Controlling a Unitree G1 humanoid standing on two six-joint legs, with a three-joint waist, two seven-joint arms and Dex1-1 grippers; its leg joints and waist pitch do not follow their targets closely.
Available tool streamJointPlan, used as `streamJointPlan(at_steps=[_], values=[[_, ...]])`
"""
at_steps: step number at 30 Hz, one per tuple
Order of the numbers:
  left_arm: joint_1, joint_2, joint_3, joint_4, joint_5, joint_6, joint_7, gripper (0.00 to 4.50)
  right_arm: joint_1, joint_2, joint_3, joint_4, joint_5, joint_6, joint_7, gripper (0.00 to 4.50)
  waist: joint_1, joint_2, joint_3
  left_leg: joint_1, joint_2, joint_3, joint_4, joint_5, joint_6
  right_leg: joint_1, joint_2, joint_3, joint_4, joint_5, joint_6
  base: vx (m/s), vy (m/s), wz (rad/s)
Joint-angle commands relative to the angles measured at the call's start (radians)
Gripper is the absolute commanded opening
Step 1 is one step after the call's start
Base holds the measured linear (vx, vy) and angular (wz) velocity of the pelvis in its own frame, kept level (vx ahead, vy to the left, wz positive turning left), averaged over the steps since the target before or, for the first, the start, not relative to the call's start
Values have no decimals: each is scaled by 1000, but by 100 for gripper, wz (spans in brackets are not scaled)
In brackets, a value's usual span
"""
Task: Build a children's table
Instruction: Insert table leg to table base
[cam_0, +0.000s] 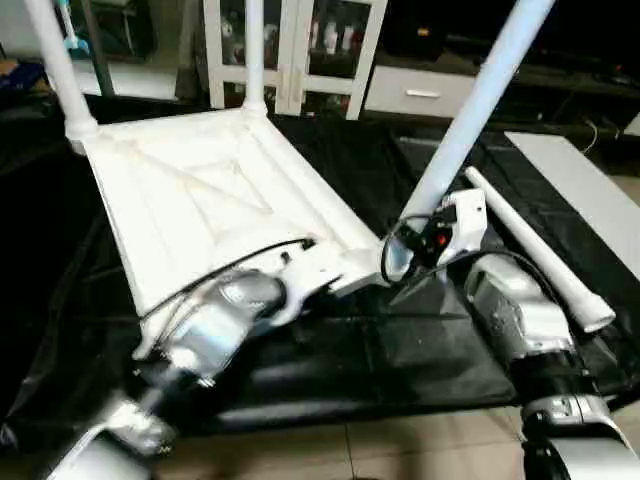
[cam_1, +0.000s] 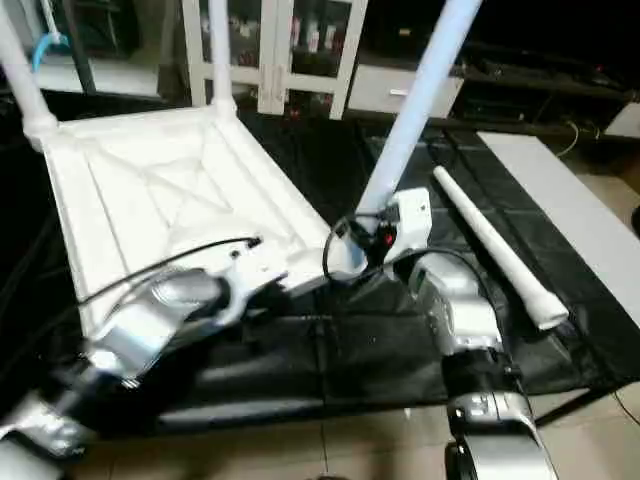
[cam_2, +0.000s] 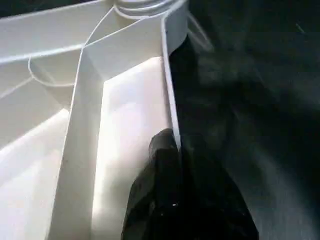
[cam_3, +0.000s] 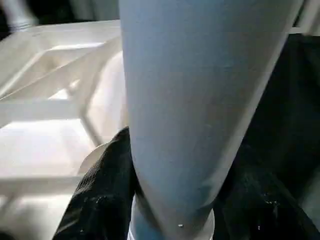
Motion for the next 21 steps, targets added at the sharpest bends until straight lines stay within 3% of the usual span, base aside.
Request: streamJointPlan(at_steps=[1, 5, 6, 9, 11, 15, 16, 17, 21], values=[[52, 66, -16, 3, -16, -51, -116, 0, 22, -32, 9, -63, 43, 41, 69, 185, 3, 20, -50, 14, 8, 3, -77, -356, -18, 35, -38, 32, -80, -344, -142, 0, 0, 0], [51, 153, 49, 29, -16, -159, -139, 0, 77, -55, 31, -134, 74, 76, 151, 184, 5, 28, -49, 20, 11, 4, -79, -345, -30, 31, -34, 35, -71, -300, -160, 0, 0, 0], [50, 171, 56, 29, -17, -173, -148, 0, 90, -59, 34, -146, 77, 82, 166, 184, 5, 18, -49, 21, 12, 6, -79, -345, -30, 30, -34, 35, -71, -299, -162, 0, 0, 0], [46, 196, 75, 22, -23, -179, -153, 0, 118, -63, 45, -162, 76, 89, 192, 184, 9, 25, -50, 22, 13, 7, -79, -324, -36, 32, -36, 38, -65, -281, -166, 0, 0, 0], [46, 198, 76, 16, -27, -179, -158, 0, 122, -65, 47, -165, 74, 89, 195, 184, 9, 19, -50, 20, 12, 8, -79, -315, -39, 32, -36, 38, -63, -278, -169, 0, 0, 0], [49, 152, 87, -25, -66, -216, -157, 0, 137, -66, 41, -172, 81, 103, 183, 184, 12, 21, -52, 21, 11, 10, -76, -285, -39, 35, -38, 40, -60, -259, -170, 0, 0, 0], [45, 126, 93, -33, -88, -203, -156, 45, 141, -68, 38, -173, 81, 104, 181, 184, 14, 21, -52, 22, 11, 12, -75, -274, -37, 35, -38, 41, -60, -246, -172, 0, 0, 0], [42, 116, 96, -37, -99, -195, -156, 57, 142, -68, 37, -174, 81, 104, 180, 184, 17, 21, -53, 24, 12, 13, -73, -267, -36, 34, -37, 42, -59, -235, -174, 0, 0, 0], [19, 47, 114, -78, -180, -125, -168, 66, 153, -73, 30, -187, 81, 112, 181, 184, 29, 18, -55, 21, 11, 17, -71, -215, -27, 40, -34, 43, -50, -168, -196, 0, 0, 0]])
